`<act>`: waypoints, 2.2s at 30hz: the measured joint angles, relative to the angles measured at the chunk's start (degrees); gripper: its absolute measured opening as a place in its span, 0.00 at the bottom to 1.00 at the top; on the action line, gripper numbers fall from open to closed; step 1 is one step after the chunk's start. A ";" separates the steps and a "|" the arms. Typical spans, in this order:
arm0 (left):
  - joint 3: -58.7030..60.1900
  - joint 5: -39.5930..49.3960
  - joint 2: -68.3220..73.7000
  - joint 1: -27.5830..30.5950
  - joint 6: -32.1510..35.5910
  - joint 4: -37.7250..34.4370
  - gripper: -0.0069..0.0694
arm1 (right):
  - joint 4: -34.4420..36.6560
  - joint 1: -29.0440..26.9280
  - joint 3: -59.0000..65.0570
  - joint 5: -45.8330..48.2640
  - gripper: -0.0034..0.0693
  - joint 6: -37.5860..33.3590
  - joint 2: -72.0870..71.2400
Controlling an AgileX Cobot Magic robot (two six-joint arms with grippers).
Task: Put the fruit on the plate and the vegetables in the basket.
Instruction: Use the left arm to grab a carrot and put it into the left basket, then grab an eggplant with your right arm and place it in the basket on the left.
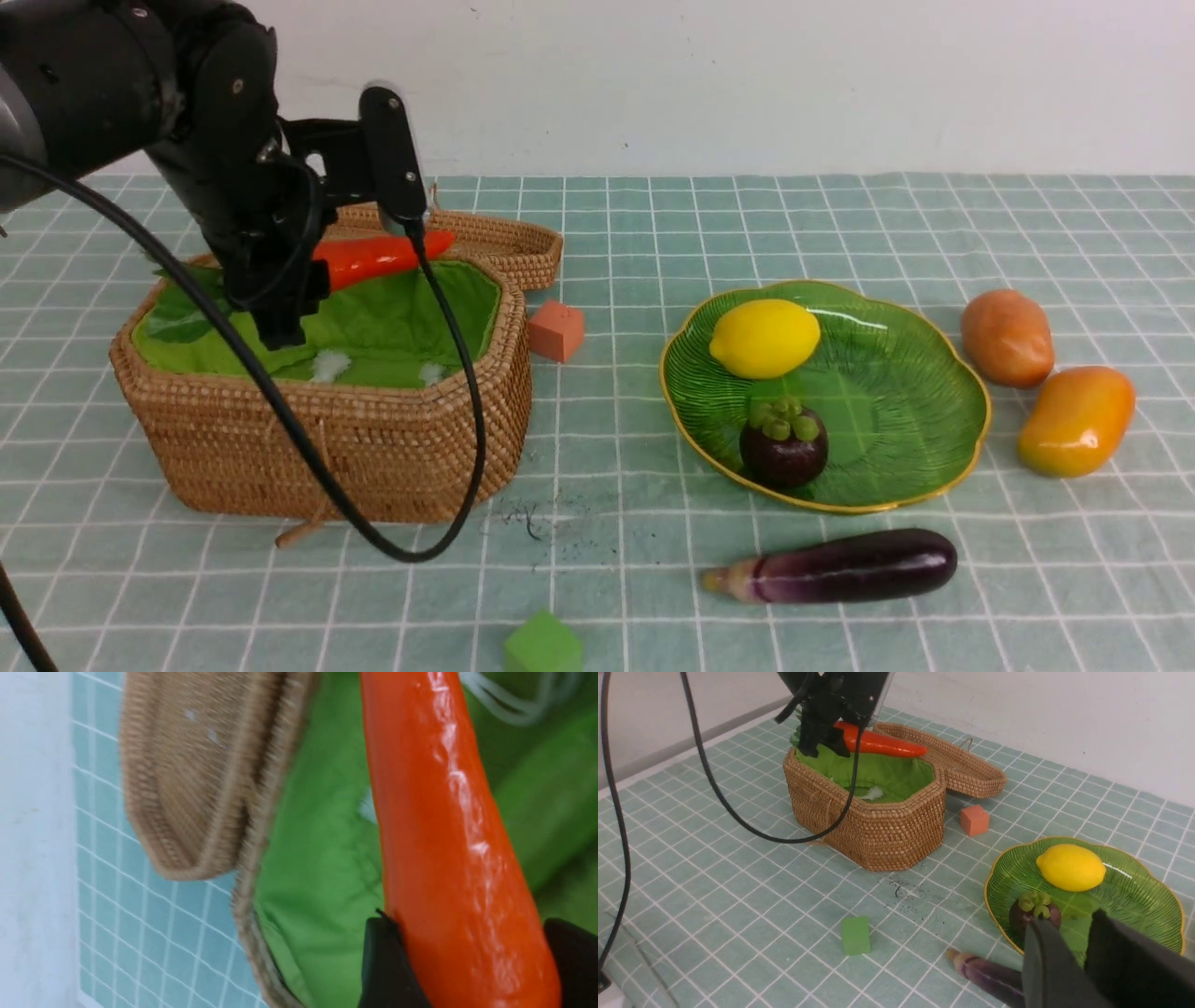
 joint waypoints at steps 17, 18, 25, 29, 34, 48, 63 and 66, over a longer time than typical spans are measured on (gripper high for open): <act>0.01 6.62 -12.79 0.00 -27.80 -22.68 0.50 | -0.36 0.00 0.00 1.72 0.24 0.00 5.34; 0.01 7.37 -14.78 0.00 -29.83 -25.72 0.39 | -0.58 0.00 0.00 2.32 0.24 -0.04 7.39; 6.44 9.29 -31.42 0.00 -32.29 -36.74 0.07 | -1.74 0.00 0.00 6.88 0.24 -4.01 23.06; 17.52 7.30 -41.63 0.00 -32.24 -37.20 0.07 | -1.50 0.00 -0.08 6.82 0.24 -8.49 32.75; 35.43 4.17 -54.95 0.00 -31.82 -39.43 0.07 | 0.82 0.00 -2.77 7.54 0.24 -14.73 44.16; 52.88 -1.86 -77.28 0.00 -24.67 -43.70 0.07 | 0.80 0.00 -15.12 8.11 0.30 -32.50 70.57; 52.94 -3.16 -77.55 0.00 -24.63 -46.13 0.07 | -4.59 -1.67 -18.25 3.96 0.64 -45.74 81.87; 52.94 -4.68 -77.55 0.00 -24.63 -46.97 0.07 | -4.73 -2.95 -18.25 2.45 0.65 -46.87 83.08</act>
